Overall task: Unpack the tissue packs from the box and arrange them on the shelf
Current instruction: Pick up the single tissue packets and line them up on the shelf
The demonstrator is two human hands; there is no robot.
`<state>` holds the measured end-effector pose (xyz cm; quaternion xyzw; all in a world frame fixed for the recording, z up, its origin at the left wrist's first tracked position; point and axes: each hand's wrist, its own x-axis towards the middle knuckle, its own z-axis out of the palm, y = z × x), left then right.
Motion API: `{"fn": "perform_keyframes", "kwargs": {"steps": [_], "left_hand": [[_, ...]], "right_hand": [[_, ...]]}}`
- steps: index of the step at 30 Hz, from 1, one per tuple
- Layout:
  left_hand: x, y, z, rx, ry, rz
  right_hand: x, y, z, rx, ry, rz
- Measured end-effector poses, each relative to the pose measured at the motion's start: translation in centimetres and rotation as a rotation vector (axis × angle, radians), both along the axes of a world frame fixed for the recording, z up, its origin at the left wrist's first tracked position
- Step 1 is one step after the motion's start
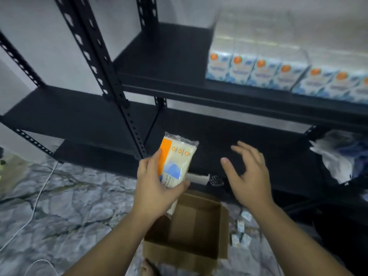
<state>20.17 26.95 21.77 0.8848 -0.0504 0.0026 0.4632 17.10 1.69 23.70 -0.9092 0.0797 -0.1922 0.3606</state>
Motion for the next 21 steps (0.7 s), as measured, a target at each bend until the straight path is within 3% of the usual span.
{"fn": "perform_keyframes", "kwargs": {"steps": [4, 9, 17, 21], "left_hand": [[3.0, 0.1, 4.4, -0.009, -0.075, 0.056], [8.1, 0.5, 9.4, 0.033, -0.19, 0.019], [17.3, 0.2, 13.9, 0.207, -0.264, -0.062], [22.1, -0.2, 16.0, 0.39, -0.333, -0.192]], "right_hand": [[4.8, -0.2, 5.5, -0.153, -0.249, 0.04], [11.7, -0.2, 10.4, -0.361, -0.456, -0.068], [19.5, -1.0, 12.4, -0.502, -0.309, -0.344], [20.1, -1.3, 11.1, -0.562, -0.352, -0.391]]}}
